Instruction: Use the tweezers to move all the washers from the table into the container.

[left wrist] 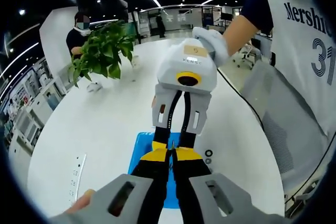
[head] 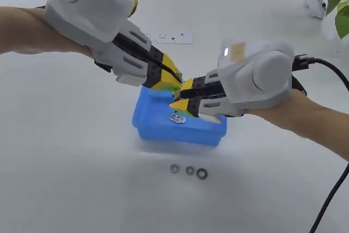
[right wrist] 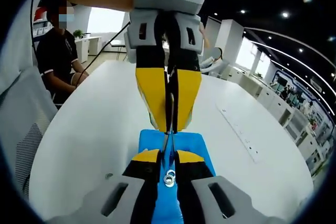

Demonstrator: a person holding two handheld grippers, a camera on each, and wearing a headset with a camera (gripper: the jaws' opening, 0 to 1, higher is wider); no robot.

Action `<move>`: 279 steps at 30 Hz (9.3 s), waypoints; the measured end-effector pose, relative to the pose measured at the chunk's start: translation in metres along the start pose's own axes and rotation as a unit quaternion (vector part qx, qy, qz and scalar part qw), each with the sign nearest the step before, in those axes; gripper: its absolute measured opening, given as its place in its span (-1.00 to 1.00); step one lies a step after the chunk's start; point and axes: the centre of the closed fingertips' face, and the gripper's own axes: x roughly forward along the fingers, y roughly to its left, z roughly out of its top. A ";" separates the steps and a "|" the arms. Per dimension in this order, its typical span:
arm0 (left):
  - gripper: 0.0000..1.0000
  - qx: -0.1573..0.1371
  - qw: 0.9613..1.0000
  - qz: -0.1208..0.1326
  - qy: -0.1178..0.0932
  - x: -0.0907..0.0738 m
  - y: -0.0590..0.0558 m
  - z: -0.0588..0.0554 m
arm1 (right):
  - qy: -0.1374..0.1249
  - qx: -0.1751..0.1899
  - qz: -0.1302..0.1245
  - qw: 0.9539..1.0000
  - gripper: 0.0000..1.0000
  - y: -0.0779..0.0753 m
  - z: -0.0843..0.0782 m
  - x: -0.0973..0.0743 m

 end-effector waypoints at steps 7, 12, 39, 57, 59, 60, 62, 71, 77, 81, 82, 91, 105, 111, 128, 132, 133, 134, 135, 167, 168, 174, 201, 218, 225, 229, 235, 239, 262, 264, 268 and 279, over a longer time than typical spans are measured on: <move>-0.88 0.017 1.000 0.006 -0.005 -0.014 -0.017 0.016 | -0.017 -0.012 -0.001 1.000 -0.77 0.015 0.020 -0.018; -0.88 0.021 1.000 0.007 -0.005 -0.021 -0.032 0.025 | -0.026 -0.016 -0.002 1.000 -0.77 0.029 0.027 -0.029; -0.88 -0.024 0.999 -0.029 0.005 -0.003 -0.116 0.002 | -0.015 0.008 0.056 0.998 -0.78 0.119 0.001 -0.029; -0.88 -0.043 0.998 -0.036 0.014 0.013 -0.105 -0.028 | 0.008 0.013 0.062 0.998 -0.78 0.114 -0.025 -0.006; -0.88 -0.049 0.998 -0.031 0.015 0.013 -0.098 -0.032 | 0.012 0.007 0.058 0.998 -0.78 0.109 -0.026 -0.001; -0.88 -0.049 0.998 -0.030 0.016 0.013 -0.096 -0.033 | 0.013 0.005 0.057 0.998 -0.78 0.107 -0.027 0.001; -0.88 -0.045 0.998 -0.026 0.018 0.013 -0.092 -0.035 | 0.015 0.001 0.052 0.999 -0.78 0.103 -0.027 0.004; -0.88 -0.039 0.999 -0.026 0.024 0.014 -0.084 -0.039 | 0.013 0.010 0.046 0.999 -0.77 0.095 -0.030 0.010; -0.88 -0.041 0.998 -0.030 0.029 0.018 -0.084 -0.041 | 0.015 0.018 0.046 0.999 -0.77 0.095 -0.034 0.012; -0.88 -0.041 0.998 -0.033 0.032 0.021 -0.083 -0.043 | 0.016 0.021 0.047 0.999 -0.77 0.095 -0.037 0.013; -0.88 -0.041 0.998 -0.033 0.032 0.022 -0.083 -0.043 | 0.017 0.019 0.046 0.999 -0.77 0.095 -0.037 0.013; -0.88 -0.040 0.998 -0.040 0.037 0.024 -0.083 -0.044 | 0.018 0.024 0.049 0.998 -0.77 0.095 -0.040 0.014; -0.88 -0.041 0.997 -0.047 0.034 0.028 -0.085 -0.040 | 0.023 0.025 0.055 0.998 -0.78 0.097 -0.042 0.013; -0.88 -0.042 0.997 -0.048 0.036 0.028 -0.086 -0.039 | 0.025 0.030 0.058 0.998 -0.80 0.097 -0.043 0.013; -0.88 -0.029 0.998 -0.051 0.039 0.018 -0.093 -0.028 | 0.030 0.019 0.058 0.998 -0.81 0.101 -0.030 0.002; -0.88 -0.030 0.998 -0.048 0.038 0.011 -0.094 -0.023 | 0.026 0.013 0.054 0.998 -0.81 0.102 -0.022 -0.001; -0.88 -0.029 0.998 -0.048 0.038 0.009 -0.095 -0.022 | 0.026 0.013 0.054 0.998 -0.81 0.102 -0.020 -0.001; -0.88 -0.026 0.998 -0.047 0.037 0.007 -0.096 -0.019 | 0.025 0.009 0.052 0.998 -0.81 0.102 -0.017 -0.003; -0.88 -0.025 0.998 -0.046 0.037 0.005 -0.096 -0.018 | 0.025 0.007 0.051 0.998 -0.81 0.101 -0.015 -0.004; -0.88 0.043 0.998 -0.014 0.032 -0.020 -0.040 0.021 | 0.007 -0.033 -0.016 0.999 -0.80 0.032 0.024 -0.021; -0.88 0.044 0.998 -0.013 0.032 -0.019 -0.037 0.022 | 0.008 -0.032 -0.019 0.999 -0.80 0.027 0.023 -0.021; -0.88 0.042 0.999 -0.010 0.022 -0.012 -0.018 0.023 | 0.007 -0.023 -0.032 0.999 -0.80 0.010 0.018 -0.021; -0.87 0.013 0.999 -0.040 0.025 0.036 0.011 -0.014 | 0.042 0.020 -0.025 0.999 -0.80 -0.013 -0.042 0.003; -0.88 0.005 0.998 -0.056 0.035 0.053 0.010 -0.029 | 0.058 0.026 -0.019 0.998 -0.78 -0.006 -0.062 0.012; -0.88 0.007 0.998 -0.053 0.032 0.051 0.010 -0.024 | 0.056 0.027 -0.028 0.998 -0.77 -0.009 -0.060 0.008; -0.88 0.019 0.998 -0.049 0.030 0.048 0.008 -0.019 | 0.053 0.019 -0.036 0.998 -0.77 -0.009 -0.056 0.004; -0.88 0.030 0.998 -0.043 0.027 0.039 0.002 -0.009 | 0.042 0.021 -0.041 0.998 -0.77 -0.008 -0.045 -0.002; -0.88 0.042 0.998 -0.040 0.028 0.034 -0.003 -0.001 | 0.034 0.014 -0.042 0.998 -0.78 -0.005 -0.035 -0.009; -0.88 0.062 0.998 -0.024 0.019 0.018 -0.032 0.030 | 0.030 -0.021 -0.050 0.998 -0.78 0.020 -0.007 -0.040; -0.88 0.060 0.998 -0.023 0.016 0.017 -0.037 0.031 | 0.031 -0.024 -0.048 0.998 -0.78 0.025 -0.007 -0.042; -0.88 0.056 0.998 -0.022 0.009 0.016 -0.047 0.033 | 0.032 -0.027 -0.044 0.998 -0.78 0.034 -0.006 -0.046; -0.88 0.051 0.998 -0.026 0.007 0.016 -0.069 0.035 | 0.036 -0.028 -0.035 0.998 -0.78 0.056 -0.006 -0.051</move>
